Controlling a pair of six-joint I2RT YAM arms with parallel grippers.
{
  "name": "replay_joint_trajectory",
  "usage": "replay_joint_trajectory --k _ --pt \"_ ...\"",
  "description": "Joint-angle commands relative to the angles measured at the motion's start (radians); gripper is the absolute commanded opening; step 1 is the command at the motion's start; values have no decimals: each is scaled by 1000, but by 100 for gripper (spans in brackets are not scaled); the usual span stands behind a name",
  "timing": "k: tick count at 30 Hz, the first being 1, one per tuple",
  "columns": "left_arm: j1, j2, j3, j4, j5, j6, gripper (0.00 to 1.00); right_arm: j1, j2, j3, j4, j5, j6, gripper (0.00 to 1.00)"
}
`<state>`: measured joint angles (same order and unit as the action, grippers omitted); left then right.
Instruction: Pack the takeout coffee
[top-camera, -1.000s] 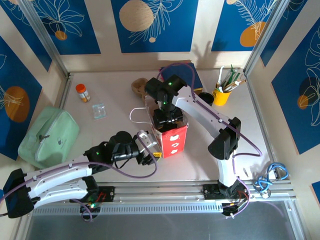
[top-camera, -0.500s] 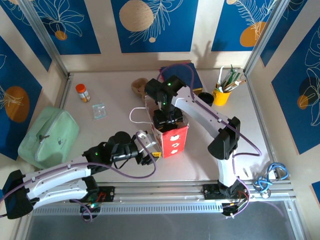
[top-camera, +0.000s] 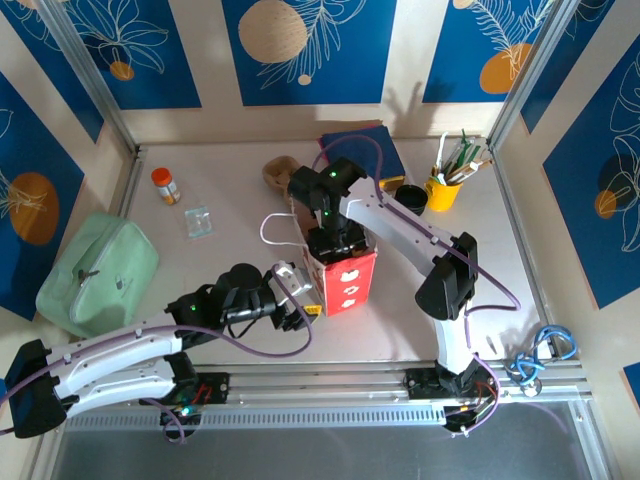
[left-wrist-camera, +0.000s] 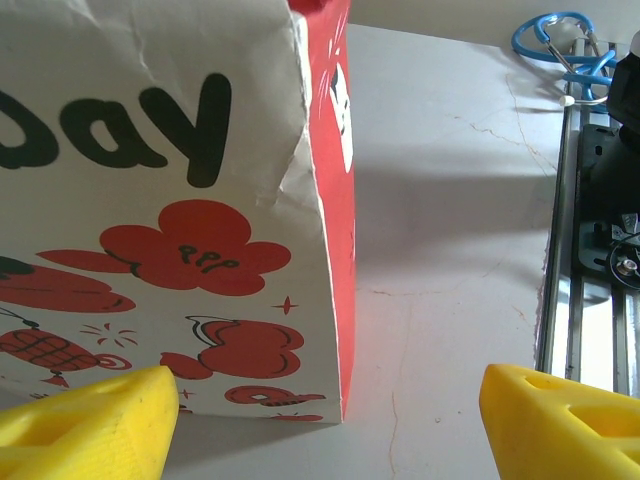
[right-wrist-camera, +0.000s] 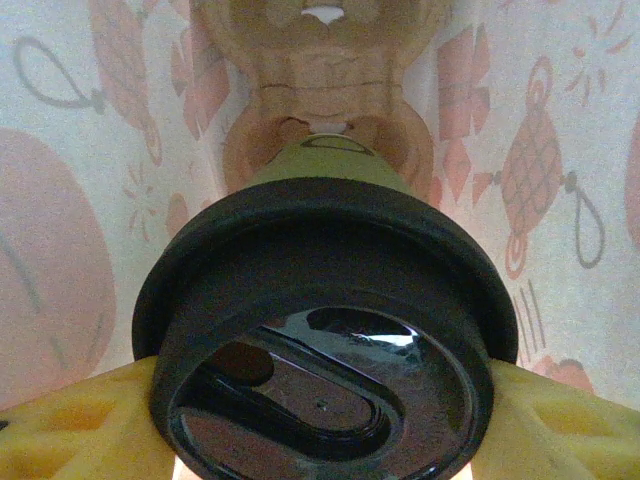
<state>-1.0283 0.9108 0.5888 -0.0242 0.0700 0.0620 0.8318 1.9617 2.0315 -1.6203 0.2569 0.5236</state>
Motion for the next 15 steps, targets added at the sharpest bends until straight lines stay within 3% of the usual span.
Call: replay_joint_trajectory --k 1,15 --pt "-7 -6 -9 -2 -12 16 79 6 -30 -27 -37 -24 6 62" --pt "-7 17 3 -5 -15 20 80 11 -94 -82 38 -12 12 62"
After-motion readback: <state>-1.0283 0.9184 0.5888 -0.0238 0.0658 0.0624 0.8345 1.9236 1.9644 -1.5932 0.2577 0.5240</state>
